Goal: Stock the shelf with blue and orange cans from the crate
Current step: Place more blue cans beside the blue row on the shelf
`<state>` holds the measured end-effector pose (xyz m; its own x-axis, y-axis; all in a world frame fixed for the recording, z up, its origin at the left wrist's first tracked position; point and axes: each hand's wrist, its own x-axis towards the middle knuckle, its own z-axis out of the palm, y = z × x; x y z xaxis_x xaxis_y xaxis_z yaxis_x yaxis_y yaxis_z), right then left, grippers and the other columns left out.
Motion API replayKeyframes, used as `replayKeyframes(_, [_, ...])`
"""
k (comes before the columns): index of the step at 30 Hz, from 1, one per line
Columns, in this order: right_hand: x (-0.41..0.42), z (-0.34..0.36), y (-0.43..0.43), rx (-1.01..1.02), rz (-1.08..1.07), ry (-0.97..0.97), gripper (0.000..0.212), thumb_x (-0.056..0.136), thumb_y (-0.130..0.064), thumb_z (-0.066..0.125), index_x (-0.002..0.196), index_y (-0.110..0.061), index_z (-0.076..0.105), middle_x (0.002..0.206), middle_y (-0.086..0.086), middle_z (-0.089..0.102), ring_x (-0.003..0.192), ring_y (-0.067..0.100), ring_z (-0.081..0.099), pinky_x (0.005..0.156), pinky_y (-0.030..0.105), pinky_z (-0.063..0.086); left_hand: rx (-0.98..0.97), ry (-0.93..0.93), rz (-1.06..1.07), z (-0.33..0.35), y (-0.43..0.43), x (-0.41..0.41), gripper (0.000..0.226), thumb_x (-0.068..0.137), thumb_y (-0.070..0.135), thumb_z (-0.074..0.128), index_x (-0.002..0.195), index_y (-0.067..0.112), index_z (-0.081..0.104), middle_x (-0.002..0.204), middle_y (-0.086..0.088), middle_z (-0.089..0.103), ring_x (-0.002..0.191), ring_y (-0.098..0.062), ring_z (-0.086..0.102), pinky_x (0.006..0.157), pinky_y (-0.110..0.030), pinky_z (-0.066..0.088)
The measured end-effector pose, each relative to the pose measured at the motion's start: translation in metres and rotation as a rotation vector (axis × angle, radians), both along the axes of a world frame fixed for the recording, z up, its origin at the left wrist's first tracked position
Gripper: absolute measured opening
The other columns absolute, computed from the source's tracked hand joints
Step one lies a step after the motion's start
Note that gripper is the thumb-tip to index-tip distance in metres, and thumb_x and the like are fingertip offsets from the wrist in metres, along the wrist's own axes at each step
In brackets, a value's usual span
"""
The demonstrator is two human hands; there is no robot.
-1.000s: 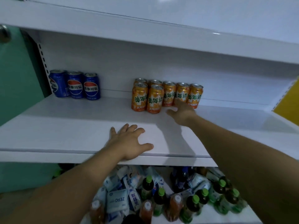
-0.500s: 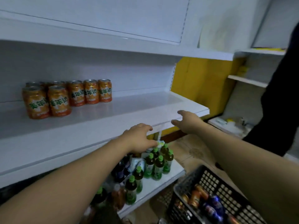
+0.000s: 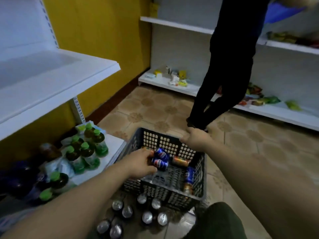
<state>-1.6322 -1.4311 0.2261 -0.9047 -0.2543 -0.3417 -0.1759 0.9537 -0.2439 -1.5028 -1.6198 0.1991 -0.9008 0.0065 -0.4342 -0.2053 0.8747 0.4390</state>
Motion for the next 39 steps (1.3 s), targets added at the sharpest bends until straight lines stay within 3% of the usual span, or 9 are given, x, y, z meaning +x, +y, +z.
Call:
replayKeyframes(3, [-0.014,-0.038,0.02,0.023,-0.048,-0.097,0.066,0.095,-0.049,0.052,0.149,-0.016,0.031,0.147,0.007,0.043,0.127,0.025,0.047,0.097,0.033,0.042,0.006,-0.091,-0.016,-0.043,0.005,-0.025,0.058,0.082,0.051,0.063,0.129,0.022,0.049,0.133,-0.005,0.045,0.115,-0.023,0.05,0.092,-0.032,0.042])
replayKeyframes(8, [-0.048,-0.113,0.031,-0.01,-0.088,-0.265,0.066,0.094,-0.05,0.053,0.147,-0.015,0.035,0.138,0.008,0.052,0.112,0.024,0.055,0.088,0.032,0.046,0.038,-0.199,0.061,-0.112,-0.001,-0.072,0.076,0.08,0.053,0.065,0.143,0.02,0.038,0.146,-0.006,0.038,0.126,-0.024,0.046,0.103,-0.033,0.041])
replayKeyframes(14, [-0.1,-0.196,0.021,-0.018,-0.07,-0.368,0.05,0.097,-0.038,0.054,0.14,-0.016,0.042,0.132,0.01,0.054,0.107,0.022,0.053,0.087,0.029,0.04,0.125,-0.271,0.175,-0.196,-0.016,-0.139,0.07,0.079,0.046,0.068,0.139,0.02,0.044,0.143,-0.007,0.043,0.12,-0.024,0.051,0.1,-0.035,0.044])
replayKeyframes(19, [-0.154,-0.275,-0.008,-0.042,-0.086,-0.403,0.047,0.093,-0.039,0.058,0.134,-0.017,0.048,0.123,0.008,0.058,0.101,0.02,0.055,0.089,0.032,0.047,0.237,-0.292,0.296,-0.261,-0.026,-0.196,0.07,0.076,0.038,0.072,0.137,0.02,0.043,0.134,-0.002,0.049,0.109,-0.023,0.056,0.092,-0.038,0.049])
replayKeyframes(23, [-0.179,-0.339,-0.029,0.002,-0.029,-0.477,0.046,0.094,-0.037,0.058,0.133,-0.016,0.047,0.125,0.008,0.056,0.094,0.016,0.048,0.084,0.029,0.042,0.205,-0.3,0.297,-0.315,-0.034,-0.224,0.074,0.08,0.035,0.071,0.144,0.023,0.035,0.143,-0.005,0.04,0.12,-0.024,0.049,0.096,-0.031,0.041])
replayKeyframes(27, [-0.187,-0.401,-0.04,0.022,0.003,-0.577,0.051,0.09,-0.032,0.063,0.136,-0.017,0.044,0.13,0.009,0.054,0.112,0.022,0.053,0.096,0.033,0.043,0.182,-0.335,0.271,-0.359,-0.041,-0.241,0.079,0.084,0.033,0.069,0.149,0.023,0.026,0.151,-0.004,0.03,0.132,-0.025,0.038,0.096,-0.03,0.035])
replayKeyframes(32, [-0.184,-0.454,-0.052,-0.014,-0.088,-0.595,0.086,0.079,-0.028,0.075,0.147,-0.021,0.024,0.15,0.011,0.031,0.133,0.03,0.04,0.111,0.045,0.036,0.167,-0.386,0.234,-0.395,-0.046,-0.248,0.083,0.083,0.036,0.069,0.15,0.025,0.022,0.155,-0.003,0.023,0.138,-0.027,0.03,0.111,-0.039,0.033])
replayKeyframes(36, [-0.182,-0.469,-0.056,-0.073,-0.137,-0.507,0.073,0.078,-0.024,0.076,0.136,-0.022,0.031,0.131,0.008,0.053,0.117,0.026,0.054,0.1,0.043,0.045,0.182,-0.384,0.211,-0.404,-0.048,-0.246,0.083,0.083,0.035,0.069,0.15,0.023,0.022,0.155,-0.003,0.022,0.138,-0.026,0.029,0.108,-0.034,0.031])
replayKeyframes(39, [-0.181,-0.455,-0.058,-0.208,-0.187,-0.478,0.067,0.075,-0.03,0.077,0.13,-0.024,0.039,0.128,0.001,0.05,0.112,0.021,0.055,0.096,0.04,0.048,0.204,-0.394,0.223,-0.399,-0.05,-0.243,0.084,0.082,0.033,0.07,0.15,0.023,0.021,0.155,-0.003,0.022,0.138,-0.025,0.029,0.108,-0.035,0.032])
